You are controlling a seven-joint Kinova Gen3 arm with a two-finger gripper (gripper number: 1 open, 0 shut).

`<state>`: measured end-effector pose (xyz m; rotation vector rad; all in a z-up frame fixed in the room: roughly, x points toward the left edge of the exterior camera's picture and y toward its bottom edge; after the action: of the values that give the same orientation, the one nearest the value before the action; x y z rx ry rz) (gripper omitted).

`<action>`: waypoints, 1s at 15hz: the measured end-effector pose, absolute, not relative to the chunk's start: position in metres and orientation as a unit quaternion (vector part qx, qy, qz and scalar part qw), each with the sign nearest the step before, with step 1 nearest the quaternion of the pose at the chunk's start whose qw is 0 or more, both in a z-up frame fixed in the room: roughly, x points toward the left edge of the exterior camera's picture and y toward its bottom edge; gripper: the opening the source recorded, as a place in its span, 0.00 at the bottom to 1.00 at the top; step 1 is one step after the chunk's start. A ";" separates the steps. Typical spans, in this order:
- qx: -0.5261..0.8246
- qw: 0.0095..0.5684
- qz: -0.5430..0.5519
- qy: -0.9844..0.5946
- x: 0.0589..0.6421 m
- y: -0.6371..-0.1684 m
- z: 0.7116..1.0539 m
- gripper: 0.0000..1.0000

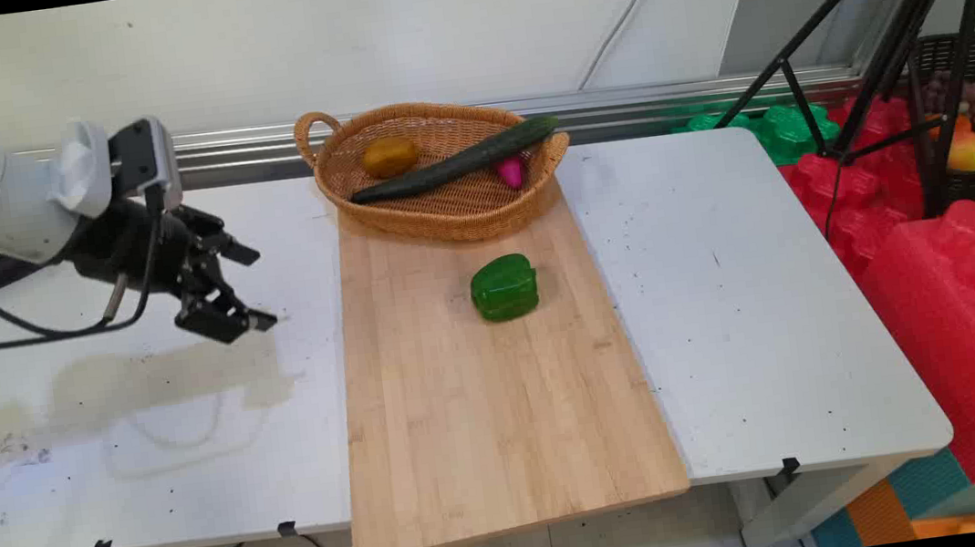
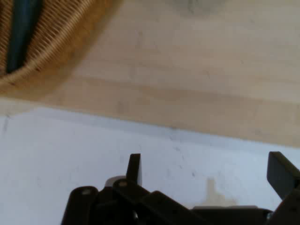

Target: Pick up the cucumber from the vegetable basket

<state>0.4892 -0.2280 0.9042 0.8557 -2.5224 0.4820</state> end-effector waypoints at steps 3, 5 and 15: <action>0.318 0.233 0.188 -0.900 0.487 -0.239 0.916 1.00; 0.322 0.248 0.203 -0.891 0.483 -0.252 0.927 1.00; 0.317 0.269 0.264 -0.870 0.437 -0.360 0.951 1.00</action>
<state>0.4375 -0.3597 0.9511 0.8560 -2.3461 0.7131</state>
